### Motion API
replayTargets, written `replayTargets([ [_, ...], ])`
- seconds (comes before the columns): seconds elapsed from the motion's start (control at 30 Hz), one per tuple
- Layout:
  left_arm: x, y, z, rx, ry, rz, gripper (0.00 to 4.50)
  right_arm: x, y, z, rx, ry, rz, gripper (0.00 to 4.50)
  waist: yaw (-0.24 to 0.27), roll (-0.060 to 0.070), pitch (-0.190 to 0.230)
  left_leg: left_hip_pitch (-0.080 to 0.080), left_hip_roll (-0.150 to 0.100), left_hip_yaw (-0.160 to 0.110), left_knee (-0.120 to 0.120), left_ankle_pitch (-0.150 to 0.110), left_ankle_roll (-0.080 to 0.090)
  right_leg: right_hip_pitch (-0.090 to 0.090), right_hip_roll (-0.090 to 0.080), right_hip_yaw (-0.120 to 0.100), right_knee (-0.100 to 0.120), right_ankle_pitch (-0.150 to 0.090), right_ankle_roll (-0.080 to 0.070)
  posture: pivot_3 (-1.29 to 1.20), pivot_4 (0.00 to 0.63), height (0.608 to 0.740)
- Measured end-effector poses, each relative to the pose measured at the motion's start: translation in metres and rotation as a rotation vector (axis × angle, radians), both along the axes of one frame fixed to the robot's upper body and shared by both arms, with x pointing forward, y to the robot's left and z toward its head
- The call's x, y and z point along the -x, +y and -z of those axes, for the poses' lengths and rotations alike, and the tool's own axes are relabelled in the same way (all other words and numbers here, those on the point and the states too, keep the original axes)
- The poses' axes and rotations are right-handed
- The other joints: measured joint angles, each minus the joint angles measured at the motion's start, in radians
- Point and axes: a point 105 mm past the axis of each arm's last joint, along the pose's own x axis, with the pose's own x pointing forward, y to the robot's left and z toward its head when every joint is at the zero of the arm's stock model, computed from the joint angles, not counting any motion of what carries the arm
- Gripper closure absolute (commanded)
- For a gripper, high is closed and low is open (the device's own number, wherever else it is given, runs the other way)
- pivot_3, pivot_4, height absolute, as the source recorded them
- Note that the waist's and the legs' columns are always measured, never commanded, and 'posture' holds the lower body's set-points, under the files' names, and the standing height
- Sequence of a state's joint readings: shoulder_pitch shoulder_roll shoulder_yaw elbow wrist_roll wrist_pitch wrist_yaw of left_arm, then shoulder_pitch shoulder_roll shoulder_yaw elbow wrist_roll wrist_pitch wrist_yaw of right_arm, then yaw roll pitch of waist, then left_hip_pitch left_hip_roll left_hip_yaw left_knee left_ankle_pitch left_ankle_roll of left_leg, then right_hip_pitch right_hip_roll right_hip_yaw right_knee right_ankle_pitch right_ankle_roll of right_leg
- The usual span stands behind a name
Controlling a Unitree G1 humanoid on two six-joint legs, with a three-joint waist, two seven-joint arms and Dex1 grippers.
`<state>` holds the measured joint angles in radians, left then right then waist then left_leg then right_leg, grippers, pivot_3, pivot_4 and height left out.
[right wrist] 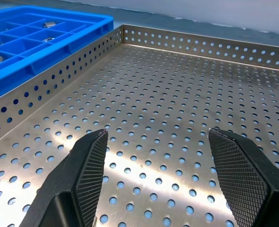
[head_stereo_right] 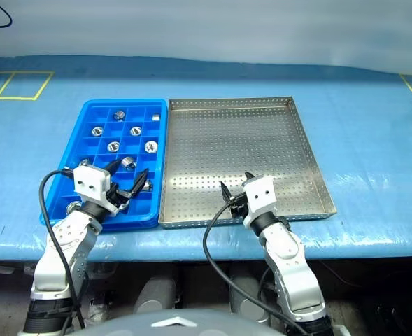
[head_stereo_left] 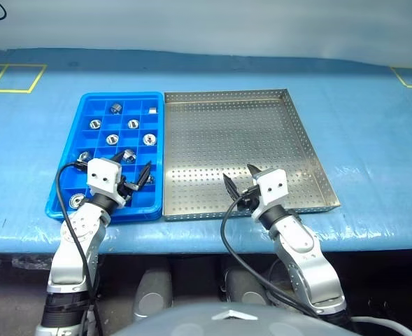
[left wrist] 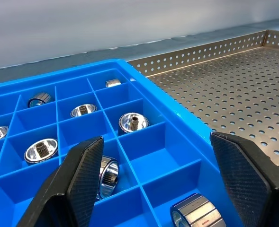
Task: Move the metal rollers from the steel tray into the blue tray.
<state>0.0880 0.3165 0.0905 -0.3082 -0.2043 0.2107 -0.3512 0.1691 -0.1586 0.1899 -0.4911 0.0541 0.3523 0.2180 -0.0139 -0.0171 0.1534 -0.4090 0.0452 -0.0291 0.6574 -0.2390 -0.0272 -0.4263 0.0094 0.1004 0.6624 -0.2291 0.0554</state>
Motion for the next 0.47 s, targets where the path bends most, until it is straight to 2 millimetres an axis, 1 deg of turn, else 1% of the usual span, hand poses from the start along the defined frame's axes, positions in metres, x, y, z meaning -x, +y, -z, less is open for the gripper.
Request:
replayTargets([
  [0.47,-0.0014,-0.0008,-0.0022,0.0,-0.008,0.003,0.54,-0.0002,0.0001,-0.0002,-0.002,-0.001,0.003,0.93,0.0,0.0,0.0,0.0,0.0,0.0,0.0,0.0,0.0,0.0,0.0,0.0,0.0,0.0,0.0,0.06,0.15,0.74],
])
